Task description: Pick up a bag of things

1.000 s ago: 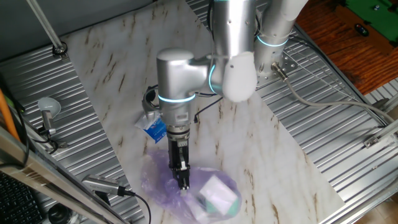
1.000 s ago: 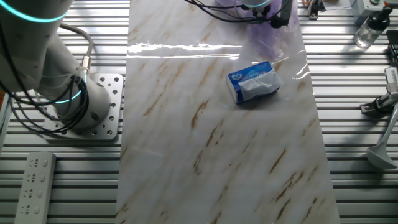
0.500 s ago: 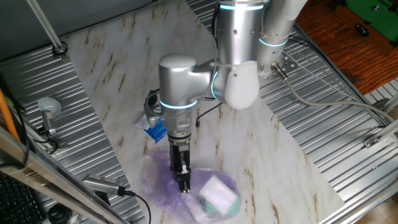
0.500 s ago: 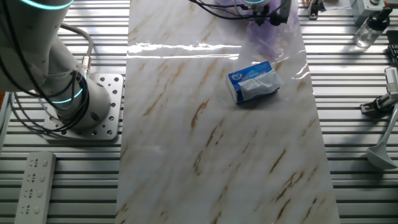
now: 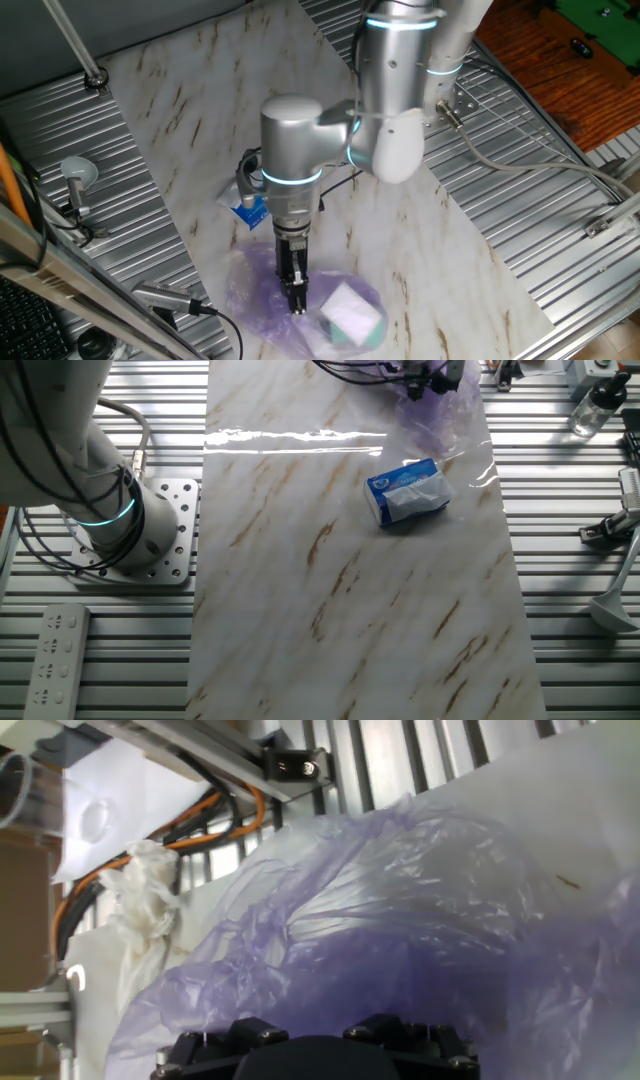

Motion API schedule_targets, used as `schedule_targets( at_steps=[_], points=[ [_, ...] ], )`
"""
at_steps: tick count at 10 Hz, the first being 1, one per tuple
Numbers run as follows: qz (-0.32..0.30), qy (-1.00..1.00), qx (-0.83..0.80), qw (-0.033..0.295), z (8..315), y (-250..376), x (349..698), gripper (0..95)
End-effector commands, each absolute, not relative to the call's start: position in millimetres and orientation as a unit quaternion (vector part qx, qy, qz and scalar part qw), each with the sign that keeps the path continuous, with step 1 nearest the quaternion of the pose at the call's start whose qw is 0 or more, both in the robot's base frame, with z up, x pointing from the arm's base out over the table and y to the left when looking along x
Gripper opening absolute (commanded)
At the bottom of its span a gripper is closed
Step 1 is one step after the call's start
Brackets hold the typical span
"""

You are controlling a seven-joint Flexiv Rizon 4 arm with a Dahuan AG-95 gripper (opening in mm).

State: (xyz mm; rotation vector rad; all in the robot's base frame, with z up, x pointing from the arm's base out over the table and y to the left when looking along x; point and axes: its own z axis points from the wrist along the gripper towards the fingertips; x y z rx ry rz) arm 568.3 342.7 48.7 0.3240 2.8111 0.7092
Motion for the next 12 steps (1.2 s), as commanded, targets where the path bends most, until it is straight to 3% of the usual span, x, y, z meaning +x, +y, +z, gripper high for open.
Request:
schedule_targets(
  at_steps=[1,5,12],
  points=[
    [0.244,0.957,0.116,0.11,48.1,343.0,568.6,76.0],
    [0.243,0.959,0.113,0.09,48.1,343.0,568.6,76.0],
    [0.242,0.961,0.103,0.089,48.1,342.9,568.6,76.0]
  ],
)
